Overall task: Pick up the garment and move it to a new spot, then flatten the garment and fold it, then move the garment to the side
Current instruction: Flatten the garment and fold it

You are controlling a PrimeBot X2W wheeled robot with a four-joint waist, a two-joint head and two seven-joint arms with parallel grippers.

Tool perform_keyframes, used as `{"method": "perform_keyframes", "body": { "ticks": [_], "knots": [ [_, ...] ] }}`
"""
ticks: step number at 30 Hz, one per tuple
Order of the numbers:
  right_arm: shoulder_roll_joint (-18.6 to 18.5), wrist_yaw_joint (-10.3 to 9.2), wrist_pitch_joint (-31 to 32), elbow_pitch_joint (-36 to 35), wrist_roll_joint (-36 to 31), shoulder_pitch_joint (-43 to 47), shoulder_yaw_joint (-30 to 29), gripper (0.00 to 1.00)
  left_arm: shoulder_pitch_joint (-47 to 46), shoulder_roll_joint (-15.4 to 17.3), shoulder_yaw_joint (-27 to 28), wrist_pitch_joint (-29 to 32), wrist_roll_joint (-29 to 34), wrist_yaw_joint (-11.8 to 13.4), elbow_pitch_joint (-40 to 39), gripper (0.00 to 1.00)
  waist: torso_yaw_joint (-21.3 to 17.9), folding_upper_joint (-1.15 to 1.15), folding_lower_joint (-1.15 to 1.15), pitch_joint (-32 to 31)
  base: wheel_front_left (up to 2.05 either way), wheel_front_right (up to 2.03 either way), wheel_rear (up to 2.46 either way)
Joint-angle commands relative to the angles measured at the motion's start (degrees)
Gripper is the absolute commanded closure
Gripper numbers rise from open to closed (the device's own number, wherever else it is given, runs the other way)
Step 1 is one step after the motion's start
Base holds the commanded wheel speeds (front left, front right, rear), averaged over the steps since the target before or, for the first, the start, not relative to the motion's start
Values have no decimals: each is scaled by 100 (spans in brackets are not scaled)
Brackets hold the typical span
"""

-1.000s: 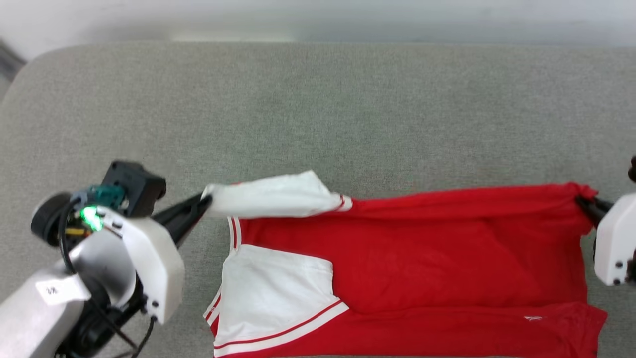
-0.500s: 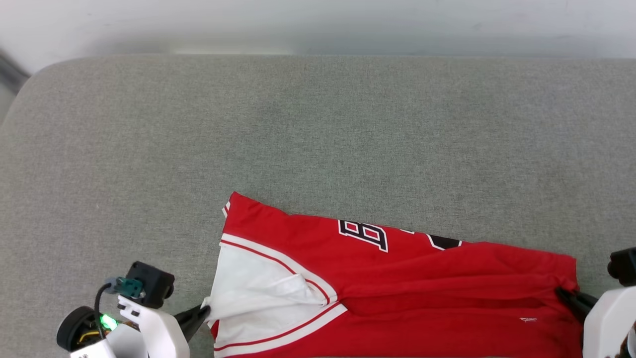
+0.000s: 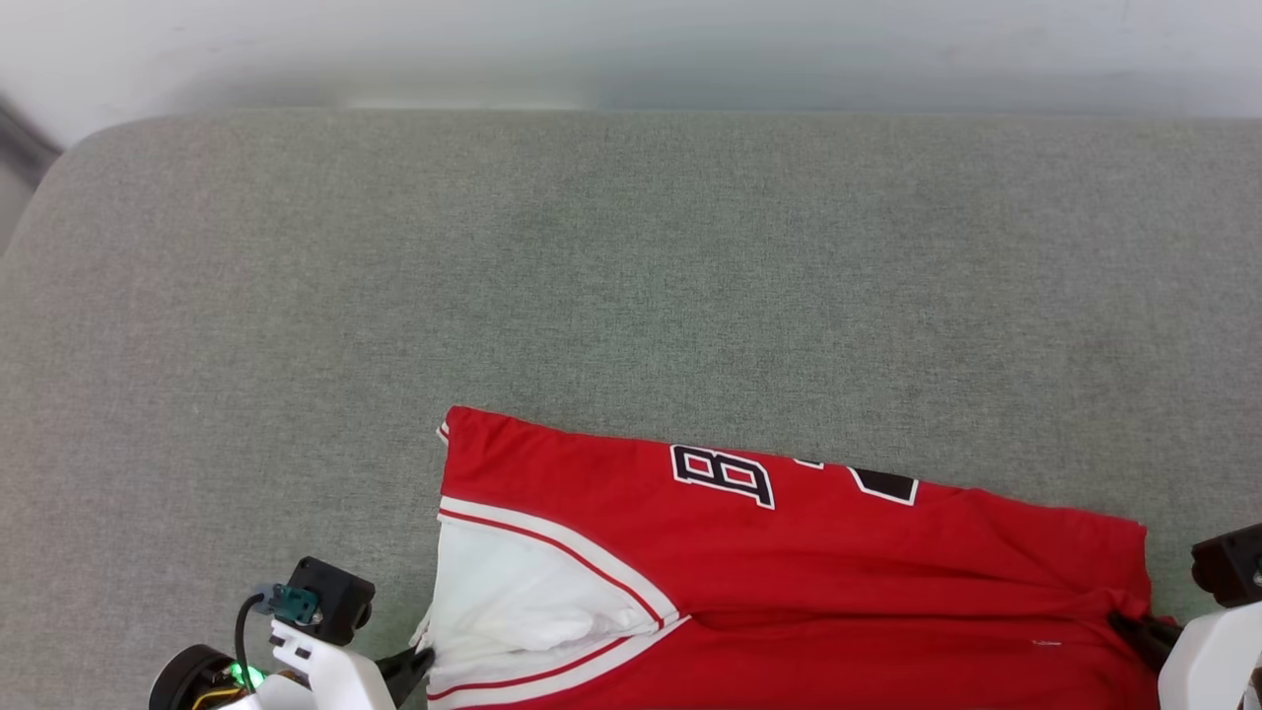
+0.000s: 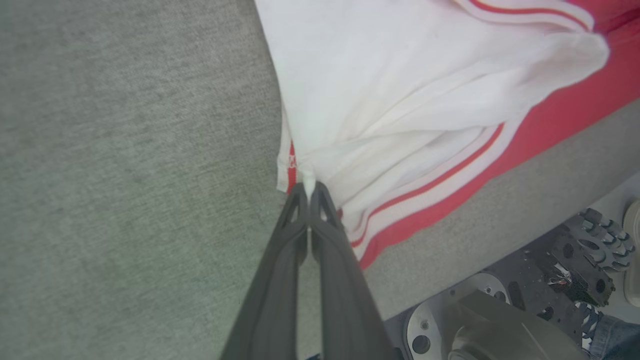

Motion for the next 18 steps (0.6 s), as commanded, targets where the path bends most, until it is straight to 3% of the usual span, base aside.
{"method": "perform_keyframes", "body": {
  "ticks": [1, 2, 6, 9, 14, 18],
  "knots": [
    [-13, -4, -84, 94, 69, -52, -27, 56, 13, -51, -39, -24, 7, -41, 52, 49, -2, 0, 0, -30, 0, 0, 0],
    [50, -5, -96, 141, 144, -75, -57, 0, 13, -74, -28, -63, 4, -47, 65, 0, -4, 0, 0, -48, 0, 0, 0],
    [89, -4, -126, 112, 327, -130, -63, 0, -4, -124, 42, -291, 71, 2, 91, 0, -15, 0, 0, -185, 0, 0, 0],
    [107, -4, -171, -21, 435, -175, -195, 0, -134, -23, 62, -569, 467, 128, 26, 0, -31, 0, 0, -263, 0, 0, 0],
    [333, -3, 35, -453, 617, -80, -642, 0, -233, -284, 396, -1464, 801, 522, -167, 0, -43, 0, 0, -390, 0, 0, 0],
    [758, -3, 381, -710, 518, -1, -1171, 0, -137, -439, 664, -2175, 1014, 885, -292, 0, -70, 0, 0, -454, 0, 0, 0]
  ]
}}
